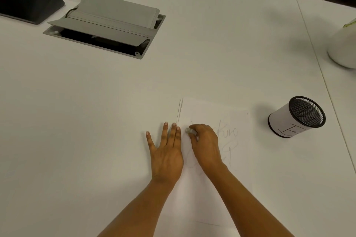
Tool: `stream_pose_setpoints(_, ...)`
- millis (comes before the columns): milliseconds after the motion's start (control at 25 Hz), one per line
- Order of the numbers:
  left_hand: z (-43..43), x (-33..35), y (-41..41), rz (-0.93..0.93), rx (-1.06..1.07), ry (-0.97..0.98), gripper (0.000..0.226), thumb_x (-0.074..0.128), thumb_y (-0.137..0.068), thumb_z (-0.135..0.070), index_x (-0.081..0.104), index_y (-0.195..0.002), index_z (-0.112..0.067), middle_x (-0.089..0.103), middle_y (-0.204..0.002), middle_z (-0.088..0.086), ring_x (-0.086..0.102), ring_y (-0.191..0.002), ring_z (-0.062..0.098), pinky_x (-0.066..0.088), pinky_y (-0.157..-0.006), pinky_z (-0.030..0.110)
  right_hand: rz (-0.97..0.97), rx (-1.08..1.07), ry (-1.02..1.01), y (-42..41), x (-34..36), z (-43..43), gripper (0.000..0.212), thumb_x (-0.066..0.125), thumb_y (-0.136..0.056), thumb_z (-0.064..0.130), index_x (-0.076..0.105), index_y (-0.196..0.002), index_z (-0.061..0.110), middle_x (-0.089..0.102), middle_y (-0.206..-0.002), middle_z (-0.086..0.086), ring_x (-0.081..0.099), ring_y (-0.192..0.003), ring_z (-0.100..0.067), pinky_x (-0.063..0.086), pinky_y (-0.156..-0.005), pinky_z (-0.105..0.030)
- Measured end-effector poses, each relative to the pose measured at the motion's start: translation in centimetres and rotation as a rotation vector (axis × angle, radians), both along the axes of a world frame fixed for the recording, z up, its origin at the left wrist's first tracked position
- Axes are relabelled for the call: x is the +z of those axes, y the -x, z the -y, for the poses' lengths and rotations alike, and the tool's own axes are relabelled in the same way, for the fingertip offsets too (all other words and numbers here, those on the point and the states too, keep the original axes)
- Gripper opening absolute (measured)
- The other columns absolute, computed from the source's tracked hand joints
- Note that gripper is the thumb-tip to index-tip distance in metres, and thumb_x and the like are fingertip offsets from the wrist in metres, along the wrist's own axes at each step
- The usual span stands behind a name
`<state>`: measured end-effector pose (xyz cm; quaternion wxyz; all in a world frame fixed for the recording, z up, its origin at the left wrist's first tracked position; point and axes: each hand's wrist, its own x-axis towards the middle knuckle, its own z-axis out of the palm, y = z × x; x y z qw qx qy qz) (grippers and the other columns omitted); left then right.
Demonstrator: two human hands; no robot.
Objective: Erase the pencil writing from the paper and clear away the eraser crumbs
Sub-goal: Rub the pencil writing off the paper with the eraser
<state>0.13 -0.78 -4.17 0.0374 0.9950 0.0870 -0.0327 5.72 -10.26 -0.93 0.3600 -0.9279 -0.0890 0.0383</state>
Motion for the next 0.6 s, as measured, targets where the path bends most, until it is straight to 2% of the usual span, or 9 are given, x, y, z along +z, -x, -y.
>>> stream_pose_setpoints(120, 0.1, -0.1, -0.1, 0.003, 0.007, 0.013, 0.064, 0.021, -0.096, -0.039, -0.026, -0.136, -0.018, -0.030, -0.145, 0.001, -0.042, -0.124, 0.023, -0.032, -0.093, 0.062, 0.009, 0.001, 0.015, 0.7, -0.1, 0.2, 0.021, 0.049, -0.092, 0.012, 0.063, -0.106, 0.005, 0.066, -0.107, -0.012, 0.057, -0.100, -0.023, 0.037, -0.085, -0.019)
stream_pose_setpoints(280, 0.0, 0.0, -0.1, -0.015, -0.007, 0.013, 0.062, 0.016, -0.096, -0.041, -0.028, -0.134, -0.019, -0.029, -0.146, 0.003, -0.038, -0.127, 0.024, -0.032, -0.094, 0.063, 0.039, 0.087, 0.032, 3.5, -0.5, 1.1, 0.017, 0.053, -0.090, 0.014, 0.065, -0.100, 0.007, 0.067, -0.096, -0.009, 0.056, -0.087, -0.017, 0.032, -0.073, -0.008)
stream_pose_setpoints(440, -0.1, 0.1, 0.0, 0.015, -0.005, 0.001, 0.061, 0.022, -0.096, -0.026, -0.022, -0.137, -0.016, -0.015, -0.155, 0.003, -0.036, -0.129, 0.023, -0.032, -0.093, 0.063, 0.044, 0.047, 0.085, -0.8, -0.2, 0.6, 0.020, 0.051, -0.091, 0.009, 0.063, -0.106, 0.004, 0.067, -0.103, -0.013, 0.057, -0.098, -0.023, 0.034, -0.080, -0.016)
stream_pose_setpoints(600, -0.1, 0.4, 0.0, -0.003, -0.008, 0.019, 0.061, 0.020, -0.096, -0.027, -0.024, -0.136, -0.019, -0.018, -0.154, 0.002, -0.034, -0.131, 0.024, -0.034, -0.092, 0.062, 0.038, 0.016, 0.131, -4.4, 0.4, 0.0, 0.018, 0.051, -0.090, 0.004, 0.065, -0.101, 0.000, 0.067, -0.101, -0.017, 0.058, -0.095, -0.025, 0.038, -0.079, -0.018)
